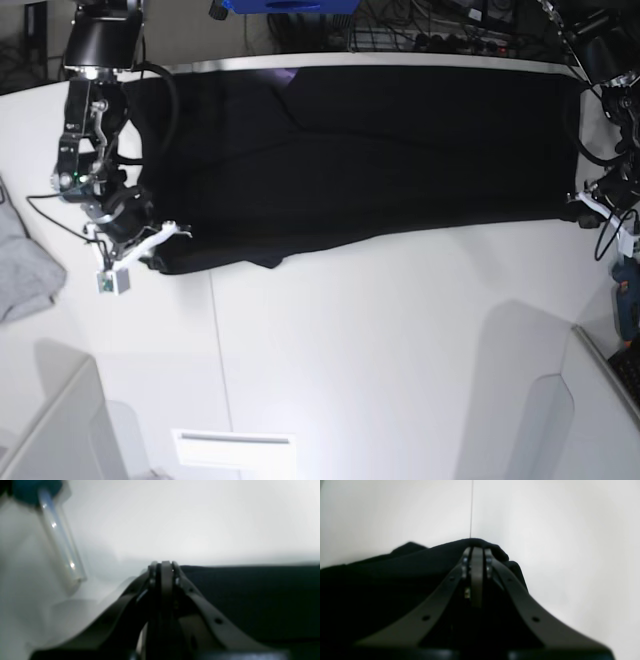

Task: Fold the T-shirt properly
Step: 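Lift that edge and fold it over toward the first fold, then release and reposition both grippers at the ends of the strip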

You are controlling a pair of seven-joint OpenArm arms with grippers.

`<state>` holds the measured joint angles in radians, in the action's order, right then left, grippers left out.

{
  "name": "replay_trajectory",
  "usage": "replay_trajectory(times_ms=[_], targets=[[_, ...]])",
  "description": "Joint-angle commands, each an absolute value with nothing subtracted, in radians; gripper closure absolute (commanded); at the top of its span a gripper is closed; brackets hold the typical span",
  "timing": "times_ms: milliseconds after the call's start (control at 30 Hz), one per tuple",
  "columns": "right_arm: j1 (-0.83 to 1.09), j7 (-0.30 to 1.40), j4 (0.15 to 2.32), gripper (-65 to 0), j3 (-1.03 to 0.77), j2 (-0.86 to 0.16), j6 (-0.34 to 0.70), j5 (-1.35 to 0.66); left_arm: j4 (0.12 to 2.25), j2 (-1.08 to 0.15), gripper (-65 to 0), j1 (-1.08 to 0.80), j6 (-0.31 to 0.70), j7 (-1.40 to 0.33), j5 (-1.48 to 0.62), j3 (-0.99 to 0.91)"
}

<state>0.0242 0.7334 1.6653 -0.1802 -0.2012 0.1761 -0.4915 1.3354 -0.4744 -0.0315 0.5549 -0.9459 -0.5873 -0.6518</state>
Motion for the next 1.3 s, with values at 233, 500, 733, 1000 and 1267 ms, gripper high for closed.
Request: replay_trajectory(times_ms=[233, 500, 733, 1000, 1267], targets=[[0.111, 0.763, 1.834, 0.0, -0.228, -0.216, 0.180, -0.496, 1.443, -0.538, 0.0, -0.182, 0.559, -0.931, -0.785, -0.682], [0.240, 0.774, 1.946, 0.0, -0.274, -0.171, 0.177, -0.496, 1.500, -0.538, 0.0, -0.260, 0.559, -0.929, -0.826, -0.684], [0.340, 0.774, 2.005, 0.0, -0.351, -0.131, 0.183, -0.498, 1.501, -0.542, 0.0, -0.283, 0.559, -0.929, -0.826, -0.684], [0.427, 0.768, 2.018, 0.0, -0.386, -0.099, 0.183, -0.593, 1.544, -0.541, 0.0, -0.320, 0.559, -0.926, -0.825, -0.684], [0.492, 0.773, 2.022, 0.0, -0.455, -0.105, 0.183, -0.816, 1.541, -0.544, 0.0, -0.320, 0.559, -0.926, -0.823, -0.684]])
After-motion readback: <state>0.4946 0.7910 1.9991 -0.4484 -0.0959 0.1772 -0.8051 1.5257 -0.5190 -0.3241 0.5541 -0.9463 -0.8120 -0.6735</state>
